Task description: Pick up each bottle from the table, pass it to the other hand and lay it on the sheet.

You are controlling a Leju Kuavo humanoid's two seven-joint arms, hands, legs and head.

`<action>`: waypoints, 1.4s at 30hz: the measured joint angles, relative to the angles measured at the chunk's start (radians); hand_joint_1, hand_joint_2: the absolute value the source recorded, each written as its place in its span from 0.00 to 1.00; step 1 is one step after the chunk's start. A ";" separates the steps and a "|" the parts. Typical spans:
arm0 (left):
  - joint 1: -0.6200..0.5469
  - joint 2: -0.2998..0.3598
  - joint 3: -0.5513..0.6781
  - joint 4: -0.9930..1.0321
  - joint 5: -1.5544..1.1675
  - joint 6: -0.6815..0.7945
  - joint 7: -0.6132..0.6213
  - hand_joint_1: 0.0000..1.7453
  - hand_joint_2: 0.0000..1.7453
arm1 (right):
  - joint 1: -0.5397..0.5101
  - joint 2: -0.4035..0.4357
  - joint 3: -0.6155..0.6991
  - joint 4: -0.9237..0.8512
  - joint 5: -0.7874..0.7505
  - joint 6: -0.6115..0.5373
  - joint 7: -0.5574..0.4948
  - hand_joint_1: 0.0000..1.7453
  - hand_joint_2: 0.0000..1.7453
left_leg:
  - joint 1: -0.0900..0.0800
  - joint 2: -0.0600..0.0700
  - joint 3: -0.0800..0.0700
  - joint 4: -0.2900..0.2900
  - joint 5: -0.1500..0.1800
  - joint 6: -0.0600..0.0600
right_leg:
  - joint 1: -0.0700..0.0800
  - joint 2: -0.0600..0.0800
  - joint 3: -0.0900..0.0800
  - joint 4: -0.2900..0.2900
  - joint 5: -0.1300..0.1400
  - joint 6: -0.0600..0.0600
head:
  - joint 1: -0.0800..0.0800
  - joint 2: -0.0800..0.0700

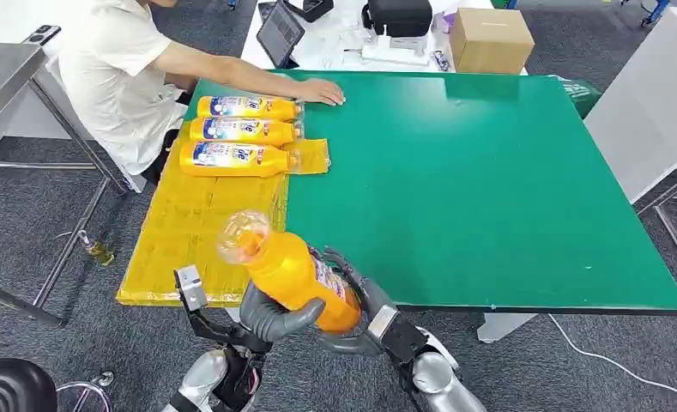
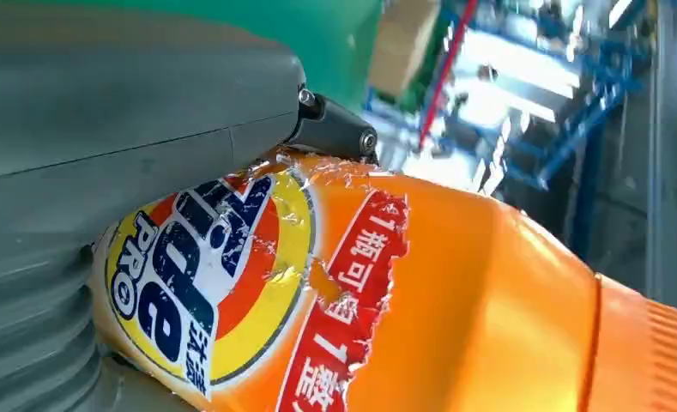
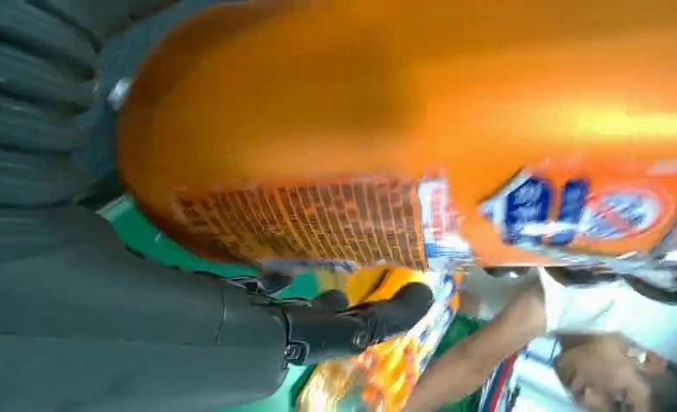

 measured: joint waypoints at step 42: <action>-0.453 0.046 0.028 0.586 -1.014 0.364 0.311 0.77 1.00 | 0.102 0.128 -0.256 -0.377 0.020 -0.753 -0.024 0.00 0.00 | 0.000 0.000 0.000 0.000 0.001 0.000 | 0.000 0.000 0.001 0.001 0.001 0.000 | 0.000 0.000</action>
